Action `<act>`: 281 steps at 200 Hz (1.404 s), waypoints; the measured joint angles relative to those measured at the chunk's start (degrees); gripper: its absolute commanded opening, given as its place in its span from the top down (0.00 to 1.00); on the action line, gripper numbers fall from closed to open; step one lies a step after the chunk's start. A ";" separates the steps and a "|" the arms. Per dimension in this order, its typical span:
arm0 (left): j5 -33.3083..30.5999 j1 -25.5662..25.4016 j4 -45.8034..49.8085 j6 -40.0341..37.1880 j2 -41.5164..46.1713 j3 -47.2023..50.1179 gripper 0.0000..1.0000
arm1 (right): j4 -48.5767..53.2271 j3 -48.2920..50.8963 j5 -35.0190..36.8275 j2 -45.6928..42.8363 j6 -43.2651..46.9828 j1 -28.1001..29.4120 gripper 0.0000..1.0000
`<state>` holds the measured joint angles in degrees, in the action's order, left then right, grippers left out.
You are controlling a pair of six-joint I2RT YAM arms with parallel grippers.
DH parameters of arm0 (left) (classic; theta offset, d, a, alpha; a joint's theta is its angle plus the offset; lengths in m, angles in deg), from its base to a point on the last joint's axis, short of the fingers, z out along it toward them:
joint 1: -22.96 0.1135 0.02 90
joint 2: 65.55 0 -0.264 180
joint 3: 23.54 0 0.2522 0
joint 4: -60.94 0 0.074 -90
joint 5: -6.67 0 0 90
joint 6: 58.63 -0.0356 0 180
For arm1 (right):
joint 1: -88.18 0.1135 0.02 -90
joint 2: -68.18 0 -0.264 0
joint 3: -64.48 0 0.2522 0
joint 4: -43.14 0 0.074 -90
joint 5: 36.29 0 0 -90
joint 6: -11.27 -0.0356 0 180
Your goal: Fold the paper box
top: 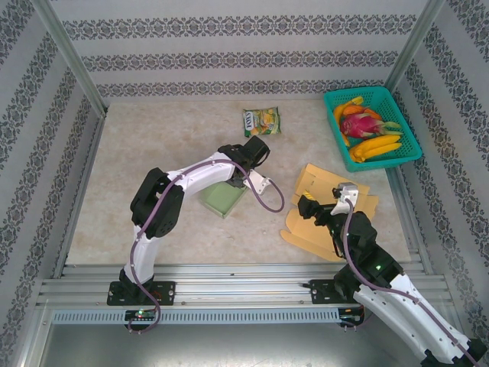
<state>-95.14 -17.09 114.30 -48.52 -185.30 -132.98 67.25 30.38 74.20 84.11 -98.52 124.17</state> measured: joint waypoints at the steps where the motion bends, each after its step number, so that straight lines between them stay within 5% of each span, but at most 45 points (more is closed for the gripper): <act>1: 0.02 0.02 -0.02 0.02 0.00 0.00 0.68 | 0.00 0.00 0.00 0.00 0.00 -0.02 0.02; 90: 3.06 0.87 -6.69 1.60 0.00 6.08 0.76 | 0.00 0.00 -0.42 0.00 0.00 -0.26 0.02; 162: 3.45 1.07 -25.24 1.22 3.78 19.76 0.91 | -0.02 0.02 -0.42 0.20 0.00 -0.28 0.02; 200: 3.45 1.07 -33.22 -0.02 5.09 24.24 0.84 | -0.26 1.51 -0.42 1.14 0.00 -0.63 0.02; 281: 4.79 1.18 -28.96 1.53 5.05 21.59 0.72 | -0.33 1.51 -0.42 1.92 -0.02 -0.66 0.02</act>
<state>-90.35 -15.91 85.34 -46.99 -180.25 -111.39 66.92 31.88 73.78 86.03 -98.55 123.51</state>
